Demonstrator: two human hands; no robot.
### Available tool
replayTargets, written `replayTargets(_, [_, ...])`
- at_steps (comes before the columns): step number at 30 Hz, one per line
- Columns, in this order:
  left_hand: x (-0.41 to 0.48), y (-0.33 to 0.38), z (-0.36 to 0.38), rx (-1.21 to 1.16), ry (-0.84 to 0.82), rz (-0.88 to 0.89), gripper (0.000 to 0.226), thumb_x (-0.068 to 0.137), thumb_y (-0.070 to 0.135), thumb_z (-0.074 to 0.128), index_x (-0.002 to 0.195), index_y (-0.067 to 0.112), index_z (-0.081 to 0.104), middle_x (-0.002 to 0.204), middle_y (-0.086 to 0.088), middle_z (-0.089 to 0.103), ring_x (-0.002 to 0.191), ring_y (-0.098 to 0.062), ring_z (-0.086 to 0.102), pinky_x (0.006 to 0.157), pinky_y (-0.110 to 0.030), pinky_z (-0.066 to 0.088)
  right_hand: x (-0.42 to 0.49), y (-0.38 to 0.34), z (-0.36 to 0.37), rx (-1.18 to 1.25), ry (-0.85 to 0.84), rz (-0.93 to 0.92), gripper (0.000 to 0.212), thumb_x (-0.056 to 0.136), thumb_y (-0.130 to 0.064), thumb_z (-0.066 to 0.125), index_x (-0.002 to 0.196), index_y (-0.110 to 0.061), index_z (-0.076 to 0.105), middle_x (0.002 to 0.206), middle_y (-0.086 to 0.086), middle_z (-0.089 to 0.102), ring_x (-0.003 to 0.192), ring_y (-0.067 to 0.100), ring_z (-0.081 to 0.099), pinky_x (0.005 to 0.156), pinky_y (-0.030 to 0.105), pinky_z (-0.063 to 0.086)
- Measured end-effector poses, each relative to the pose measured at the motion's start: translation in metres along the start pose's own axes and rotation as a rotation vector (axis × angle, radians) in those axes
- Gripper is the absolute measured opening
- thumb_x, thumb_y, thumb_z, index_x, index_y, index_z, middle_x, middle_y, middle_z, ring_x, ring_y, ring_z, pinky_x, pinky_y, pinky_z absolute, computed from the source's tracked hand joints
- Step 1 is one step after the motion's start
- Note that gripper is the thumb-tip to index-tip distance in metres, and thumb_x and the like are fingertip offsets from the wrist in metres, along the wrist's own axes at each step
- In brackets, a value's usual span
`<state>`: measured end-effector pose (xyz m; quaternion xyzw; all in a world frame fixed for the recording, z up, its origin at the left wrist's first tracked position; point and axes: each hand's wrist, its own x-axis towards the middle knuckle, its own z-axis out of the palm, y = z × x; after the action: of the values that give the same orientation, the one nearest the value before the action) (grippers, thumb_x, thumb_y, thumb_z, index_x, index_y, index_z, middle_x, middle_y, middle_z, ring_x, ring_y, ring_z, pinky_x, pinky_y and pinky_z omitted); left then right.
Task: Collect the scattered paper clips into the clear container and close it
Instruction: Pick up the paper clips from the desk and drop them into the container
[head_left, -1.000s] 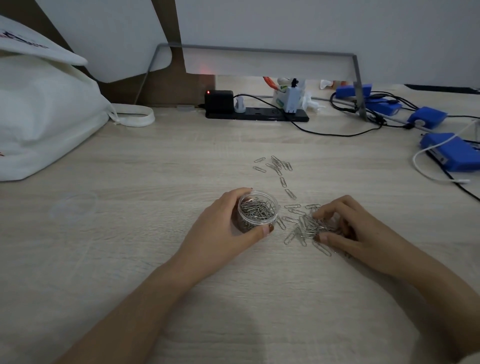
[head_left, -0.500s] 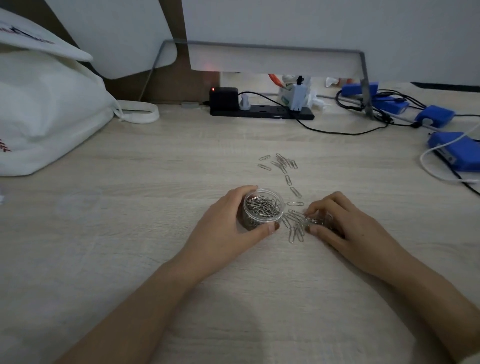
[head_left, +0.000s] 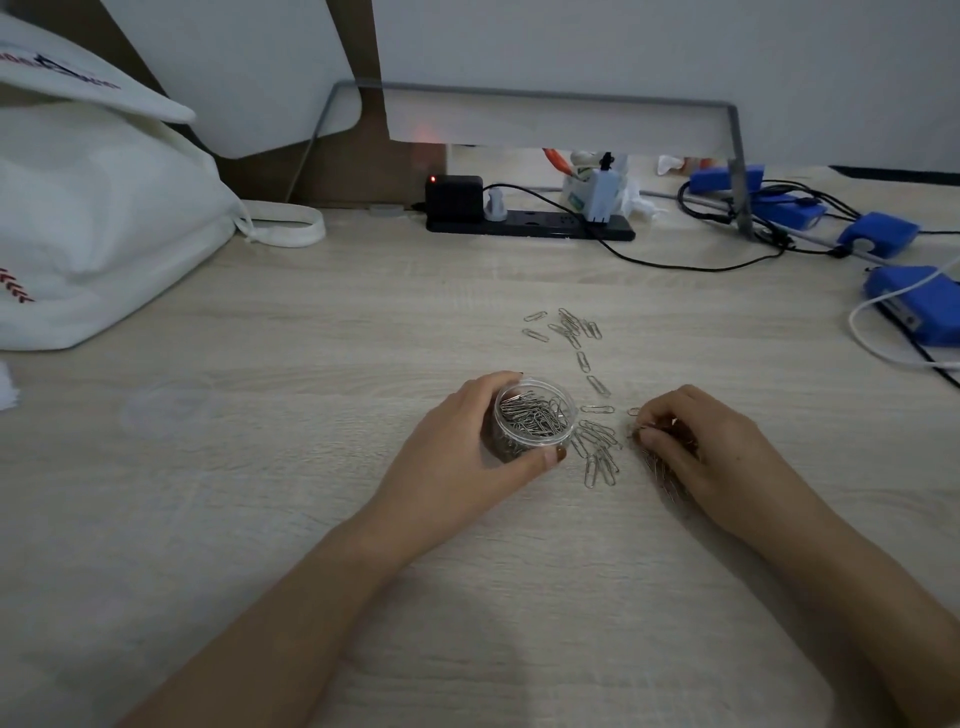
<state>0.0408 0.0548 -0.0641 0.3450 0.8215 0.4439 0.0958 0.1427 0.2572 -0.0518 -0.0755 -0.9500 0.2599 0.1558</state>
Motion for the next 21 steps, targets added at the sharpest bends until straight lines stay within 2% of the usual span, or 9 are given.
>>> replayTargets(2, [0.0,-0.001,0.0,0.002,0.003,0.001,0.071,0.069,0.059,0.065,0.131,0.033,0.042,0.126,0.018,0.054,0.118,-0.001,0.049,0.102,-0.032,0.041,0.0,-0.003,-0.006,0.07,0.041,0.05,0.015,0.085,-0.013,0.056,0.078,-0.025,0.055,0.083,-0.009,0.058,0.082,-0.003,0.051,0.068,0.006,0.038])
replayTargets(5, [0.0,-0.001,0.0,0.007,0.004,0.002,0.072,0.069,0.06,0.064,0.132,0.032,0.041,0.128,0.018,0.053,0.119,-0.001,0.048,0.103,-0.032,0.04,0.005,-0.014,-0.015,0.206,0.069,0.122,0.011,0.085,-0.016,0.056,0.079,-0.025,0.058,0.08,-0.004,0.061,0.072,0.006,0.056,0.061,0.017,0.047])
replayTargets(8, [0.001,-0.001,0.0,0.008,0.004,0.01,0.072,0.071,0.058,0.065,0.132,0.031,0.041,0.129,0.017,0.053,0.12,-0.001,0.048,0.103,-0.032,0.039,0.016,-0.034,-0.017,0.274,0.072,0.102,0.004,0.085,-0.018,0.057,0.082,-0.02,0.059,0.069,-0.003,0.059,0.06,0.003,0.056,0.055,0.011,0.044])
replayTargets(11, [0.001,-0.001,0.001,0.003,0.014,0.012,0.074,0.068,0.061,0.064,0.132,0.031,0.042,0.127,0.016,0.055,0.118,-0.002,0.05,0.102,-0.032,0.041,0.032,-0.058,-0.008,0.329,0.047,0.038,0.002,0.084,-0.017,0.058,0.083,-0.017,0.059,0.072,-0.007,0.058,0.058,0.003,0.056,0.054,0.009,0.043])
replayTargets(13, [0.001,0.0,0.001,-0.011,0.011,0.011,0.073,0.067,0.063,0.062,0.13,0.032,0.043,0.124,0.016,0.056,0.115,-0.002,0.052,0.099,-0.033,0.043,0.041,-0.07,0.001,0.302,0.026,-0.017,0.002,0.085,-0.016,0.058,0.084,-0.017,0.059,0.079,-0.007,0.058,0.062,0.003,0.056,0.061,0.009,0.043])
replayTargets(15, [0.001,0.001,0.0,-0.036,0.005,0.007,0.064,0.069,0.056,0.065,0.126,0.033,0.046,0.119,0.016,0.058,0.111,-0.001,0.054,0.095,-0.033,0.045,0.045,-0.078,0.011,0.194,-0.017,-0.085,0.004,0.085,-0.014,0.057,0.085,-0.017,0.06,0.085,-0.006,0.057,0.073,0.002,0.053,0.069,0.01,0.042])
replayTargets(18, [0.002,0.001,0.0,-0.048,0.005,0.009,0.057,0.071,0.049,0.067,0.122,0.033,0.048,0.116,0.016,0.059,0.109,-0.001,0.055,0.093,-0.033,0.046,0.043,-0.078,0.023,-0.043,-0.104,-0.172,0.016,0.087,-0.01,0.052,0.098,-0.011,0.063,0.1,0.003,0.057,0.092,0.016,0.054,0.082,0.027,0.043])
replayTargets(19, [0.003,0.0,0.0,-0.047,0.004,0.013,0.058,0.07,0.051,0.066,0.123,0.033,0.048,0.117,0.016,0.059,0.11,-0.001,0.054,0.094,-0.033,0.046,0.042,-0.078,0.023,-0.08,-0.115,-0.186,0.019,0.088,-0.01,0.051,0.102,-0.012,0.063,0.103,0.003,0.057,0.097,0.018,0.052,0.085,0.028,0.041])
replayTargets(21, [0.003,-0.002,0.001,-0.044,0.006,0.02,0.063,0.069,0.055,0.064,0.125,0.032,0.047,0.12,0.016,0.058,0.113,-0.002,0.053,0.096,-0.033,0.044,0.038,-0.077,0.02,-0.076,-0.116,-0.208,0.022,0.089,-0.012,0.05,0.107,-0.014,0.063,0.106,0.0,0.059,0.101,0.017,0.051,0.085,0.022,0.037])
